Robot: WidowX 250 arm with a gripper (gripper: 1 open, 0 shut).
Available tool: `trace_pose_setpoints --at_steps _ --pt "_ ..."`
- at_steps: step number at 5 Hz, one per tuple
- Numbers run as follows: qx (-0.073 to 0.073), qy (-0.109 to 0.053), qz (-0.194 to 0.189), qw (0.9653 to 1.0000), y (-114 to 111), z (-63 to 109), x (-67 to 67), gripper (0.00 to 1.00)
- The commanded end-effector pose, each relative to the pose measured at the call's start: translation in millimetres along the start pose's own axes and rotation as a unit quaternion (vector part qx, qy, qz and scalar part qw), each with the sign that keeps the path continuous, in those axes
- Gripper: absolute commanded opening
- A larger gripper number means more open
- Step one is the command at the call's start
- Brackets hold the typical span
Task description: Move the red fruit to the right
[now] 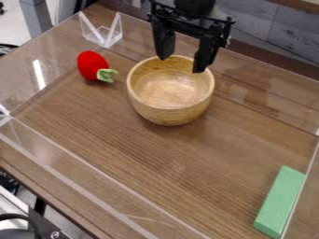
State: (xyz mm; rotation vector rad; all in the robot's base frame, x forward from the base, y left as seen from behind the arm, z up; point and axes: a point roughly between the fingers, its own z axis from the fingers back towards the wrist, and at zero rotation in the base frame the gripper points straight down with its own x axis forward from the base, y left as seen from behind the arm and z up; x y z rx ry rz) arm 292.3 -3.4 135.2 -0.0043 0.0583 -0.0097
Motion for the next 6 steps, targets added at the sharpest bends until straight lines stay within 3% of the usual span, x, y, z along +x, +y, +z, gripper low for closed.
trace_pose_setpoints --at_steps 1,3,5,6 --pt "-0.003 0.007 -0.011 0.9999 16 -7.3 -14.1 1.00" --pt "-0.005 -0.019 0.008 0.9998 68 9.2 -13.0 1.00" --pt "-0.005 -0.040 0.012 0.9991 134 6.1 -19.0 1.00" --pt "-0.010 -0.039 0.022 0.9989 147 -8.3 -2.9 0.00"
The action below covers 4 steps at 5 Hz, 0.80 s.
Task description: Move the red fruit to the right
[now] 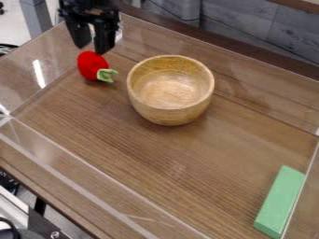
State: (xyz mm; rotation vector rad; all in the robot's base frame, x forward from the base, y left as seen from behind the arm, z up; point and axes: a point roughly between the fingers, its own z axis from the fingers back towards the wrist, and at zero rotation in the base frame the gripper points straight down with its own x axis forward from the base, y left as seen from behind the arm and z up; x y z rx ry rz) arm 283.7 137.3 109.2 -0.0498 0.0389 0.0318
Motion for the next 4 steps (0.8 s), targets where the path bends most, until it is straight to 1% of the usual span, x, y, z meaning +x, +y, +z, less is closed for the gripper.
trace_pose_setpoints --at_steps 1,2,3,4 --pt "0.014 -0.024 -0.003 0.9996 7 4.7 18.6 1.00" --pt "0.008 -0.021 0.009 0.9997 21 8.8 16.3 1.00" --pt "0.006 -0.021 0.027 0.9994 35 11.2 13.9 1.00" --pt "0.002 -0.020 0.037 0.9991 36 11.9 15.0 1.00"
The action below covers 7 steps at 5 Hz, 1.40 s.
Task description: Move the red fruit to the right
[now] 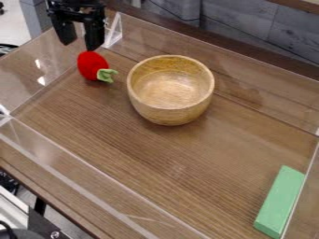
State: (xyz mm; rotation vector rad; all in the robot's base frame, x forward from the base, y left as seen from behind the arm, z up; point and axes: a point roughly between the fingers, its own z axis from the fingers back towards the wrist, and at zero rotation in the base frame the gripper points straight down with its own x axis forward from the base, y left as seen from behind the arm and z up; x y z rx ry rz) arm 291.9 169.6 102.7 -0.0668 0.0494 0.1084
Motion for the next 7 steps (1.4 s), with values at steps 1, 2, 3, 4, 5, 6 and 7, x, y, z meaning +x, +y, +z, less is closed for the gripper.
trace_pose_setpoints --at_steps 1,2,3,4,5,6,7 --pt "0.006 -0.025 0.010 0.9996 0 16.6 6.1 1.00" --pt "0.003 -0.024 0.013 0.9996 -4 4.7 21.4 1.00" --pt "0.001 -0.022 0.010 0.9997 -9 -6.3 35.3 1.00" --pt "0.002 -0.019 -0.009 0.9998 1 -12.6 36.5 1.00" --pt "0.001 -0.018 -0.021 0.9996 13 -15.6 36.5 1.00" --pt "0.000 -0.018 -0.017 0.9997 30 -27.1 30.9 1.00" --pt "-0.004 -0.023 -0.015 0.9996 40 -37.0 28.5 1.00"
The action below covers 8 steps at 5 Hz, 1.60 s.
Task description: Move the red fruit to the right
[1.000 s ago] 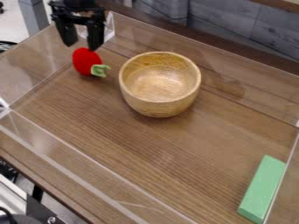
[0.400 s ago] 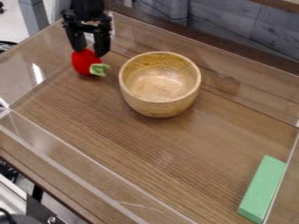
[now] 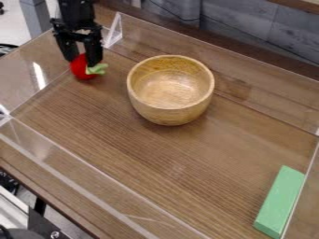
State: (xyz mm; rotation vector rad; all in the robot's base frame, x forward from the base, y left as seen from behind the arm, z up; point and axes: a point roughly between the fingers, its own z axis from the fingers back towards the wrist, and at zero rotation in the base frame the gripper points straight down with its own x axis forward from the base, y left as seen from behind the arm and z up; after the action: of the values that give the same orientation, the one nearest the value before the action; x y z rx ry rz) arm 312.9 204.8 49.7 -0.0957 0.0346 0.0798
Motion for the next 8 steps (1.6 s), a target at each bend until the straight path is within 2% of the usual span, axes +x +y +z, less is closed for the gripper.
trace_pose_setpoints --at_steps 1,3,4,5,6,7,8 --pt "0.009 -0.019 0.015 0.9997 -10 12.4 7.5 1.00" --pt "0.006 -0.025 0.046 0.9986 -35 14.3 20.2 1.00" --pt "0.006 -0.024 0.051 0.9984 -37 19.5 18.0 0.00" --pt "0.005 -0.028 0.056 0.9980 -41 32.9 14.8 0.00" --pt "-0.003 -0.050 0.051 0.9974 -64 56.0 12.7 0.00" --pt "-0.016 -0.070 0.030 0.9969 -97 79.8 13.2 0.00" --pt "-0.026 -0.076 0.022 0.9965 -133 80.3 7.1 0.00"
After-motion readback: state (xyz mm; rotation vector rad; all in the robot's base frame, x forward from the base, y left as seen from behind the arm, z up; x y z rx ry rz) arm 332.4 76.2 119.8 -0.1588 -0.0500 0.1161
